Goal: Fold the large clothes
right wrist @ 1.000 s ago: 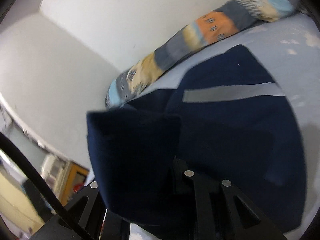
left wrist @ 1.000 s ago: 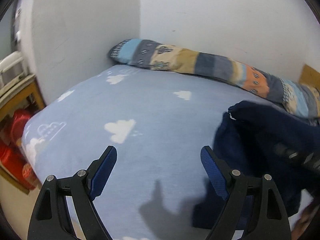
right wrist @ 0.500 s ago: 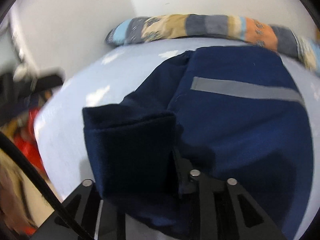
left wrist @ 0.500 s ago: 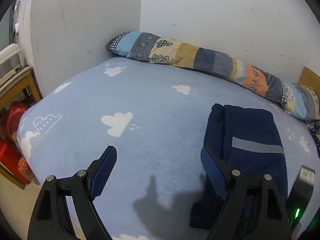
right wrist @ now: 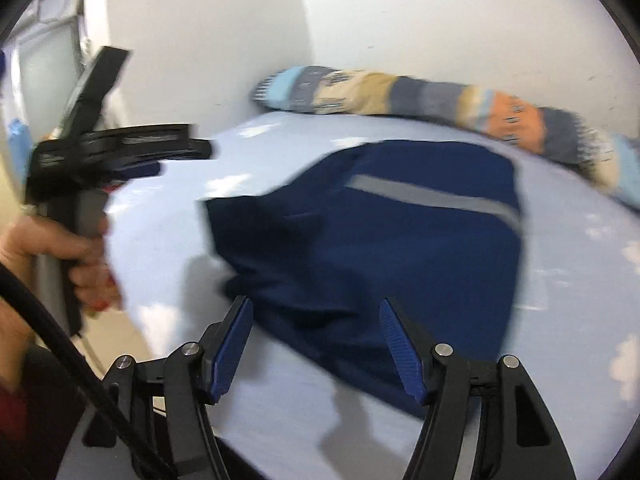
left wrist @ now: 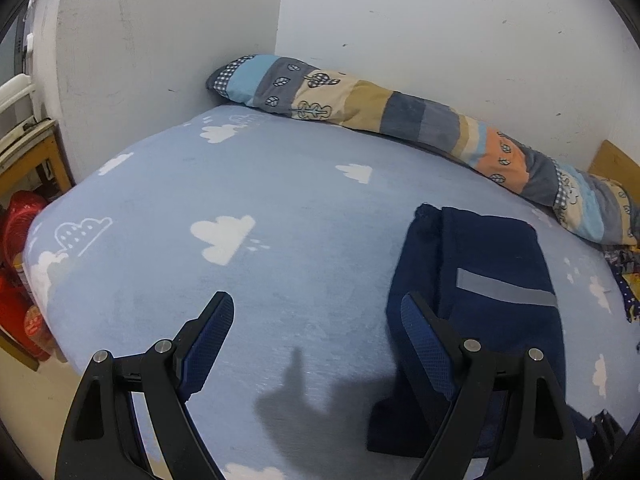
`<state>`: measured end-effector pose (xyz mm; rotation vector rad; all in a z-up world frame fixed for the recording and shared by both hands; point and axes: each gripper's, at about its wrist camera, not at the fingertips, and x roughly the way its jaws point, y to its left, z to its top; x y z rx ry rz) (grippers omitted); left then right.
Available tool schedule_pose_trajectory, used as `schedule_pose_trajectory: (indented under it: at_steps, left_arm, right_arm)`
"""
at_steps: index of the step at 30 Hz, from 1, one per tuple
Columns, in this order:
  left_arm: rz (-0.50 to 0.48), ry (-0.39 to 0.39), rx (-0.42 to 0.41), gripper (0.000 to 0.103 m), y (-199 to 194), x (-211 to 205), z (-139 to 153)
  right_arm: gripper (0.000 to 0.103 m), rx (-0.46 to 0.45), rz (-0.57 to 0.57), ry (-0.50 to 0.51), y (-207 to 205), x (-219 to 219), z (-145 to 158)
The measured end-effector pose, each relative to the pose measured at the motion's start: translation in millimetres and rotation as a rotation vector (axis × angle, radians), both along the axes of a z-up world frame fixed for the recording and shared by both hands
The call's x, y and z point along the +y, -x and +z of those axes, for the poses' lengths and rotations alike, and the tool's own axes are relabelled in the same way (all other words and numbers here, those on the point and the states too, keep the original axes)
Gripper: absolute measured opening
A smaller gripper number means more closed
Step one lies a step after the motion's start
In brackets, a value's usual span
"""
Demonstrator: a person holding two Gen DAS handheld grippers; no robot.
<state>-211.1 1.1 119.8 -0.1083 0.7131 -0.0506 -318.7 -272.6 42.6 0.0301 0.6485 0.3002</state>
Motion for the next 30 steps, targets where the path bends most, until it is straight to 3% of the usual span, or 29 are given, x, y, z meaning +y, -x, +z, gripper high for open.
schedule_pose_trajectory:
  at_steps: [7,12,18,24,25,26,28,30]
  left_arm:
    - [-0.015,-0.013,0.006,0.085,0,-6,-2]
    - [-0.023,-0.009,0.014,0.085,0,-8,-4]
    - [-0.043,-0.023,0.016,0.085,1,-13,-6]
    - [-0.058,-0.027,0.021,0.085,1,-17,-6]
    - [-0.063,-0.028,0.024,0.085,1,-19,-7]
    - [-0.073,-0.027,0.029,0.085,0,-21,-8]
    - [-0.098,-0.019,0.038,0.085,0,-25,-9]
    - [-0.133,-0.002,0.043,0.085,0,-31,-11]
  right_arm:
    - [0.070,-0.079,-0.030,0.140,27,-35,-11]
    - [0.070,-0.104,0.003,0.268,49,-32,-21]
    - [0.070,-0.124,-0.008,0.467,42,-14,-38]
    - [0.069,-0.121,-0.029,0.561,19,-4,-49]
    - [0.065,-0.127,-0.038,0.584,16,-1,-50]
    - [0.049,-0.138,-0.036,0.605,14,2,-52]
    - [0.034,-0.152,-0.035,0.657,12,8,-54]
    - [0.028,-0.158,-0.057,0.627,15,3,-47]
